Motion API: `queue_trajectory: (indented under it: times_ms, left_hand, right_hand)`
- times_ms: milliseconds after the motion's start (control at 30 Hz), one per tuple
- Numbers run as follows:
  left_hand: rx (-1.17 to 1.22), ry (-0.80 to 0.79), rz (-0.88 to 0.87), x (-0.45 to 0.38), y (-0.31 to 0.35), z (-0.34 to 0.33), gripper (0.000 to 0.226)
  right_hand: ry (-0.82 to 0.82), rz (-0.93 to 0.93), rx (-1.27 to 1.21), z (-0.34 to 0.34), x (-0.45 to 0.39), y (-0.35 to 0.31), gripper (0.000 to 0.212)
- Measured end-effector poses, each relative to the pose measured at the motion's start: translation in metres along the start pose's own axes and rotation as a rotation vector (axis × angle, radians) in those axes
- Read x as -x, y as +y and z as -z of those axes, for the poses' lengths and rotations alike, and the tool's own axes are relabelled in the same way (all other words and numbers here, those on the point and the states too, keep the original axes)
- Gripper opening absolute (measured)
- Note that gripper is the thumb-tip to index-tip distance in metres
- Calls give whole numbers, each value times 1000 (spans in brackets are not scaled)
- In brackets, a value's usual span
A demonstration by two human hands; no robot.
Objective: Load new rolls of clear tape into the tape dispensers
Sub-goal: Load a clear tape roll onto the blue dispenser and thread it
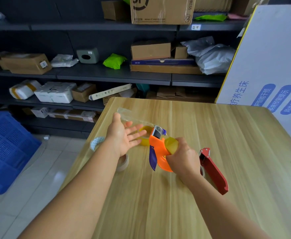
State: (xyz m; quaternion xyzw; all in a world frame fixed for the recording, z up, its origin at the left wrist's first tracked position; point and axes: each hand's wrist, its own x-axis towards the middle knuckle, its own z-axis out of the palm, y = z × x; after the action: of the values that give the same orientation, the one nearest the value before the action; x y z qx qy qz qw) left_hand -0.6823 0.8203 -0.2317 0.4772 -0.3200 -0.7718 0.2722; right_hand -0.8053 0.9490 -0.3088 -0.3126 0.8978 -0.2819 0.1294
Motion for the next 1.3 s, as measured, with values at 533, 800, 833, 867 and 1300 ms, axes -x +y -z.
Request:
queue_trajectory:
  times_ms: [533, 800, 833, 867, 1300]
  left_hand:
    - [-8, 218, 112, -25, -66, 29, 50]
    - [-543, -176, -198, -19, -120, 17, 49]
    - [-511, -212, -197, -22, -118, 16, 56]
    - [-465, -249, -180, -25, -117, 17, 65]
    - [-181, -456, -135, -33, -98, 42, 101]
  right_hand:
    - [-6, -40, -49, 8, -15, -4, 50]
    - [-81, -72, -131, 6, -18, -15, 49]
    - [-114, -58, -146, 7, -17, -17, 47]
    - [-148, -45, -169, 8, -16, -18, 47]
    - [-481, 116, -431, 24, -22, -25, 74]
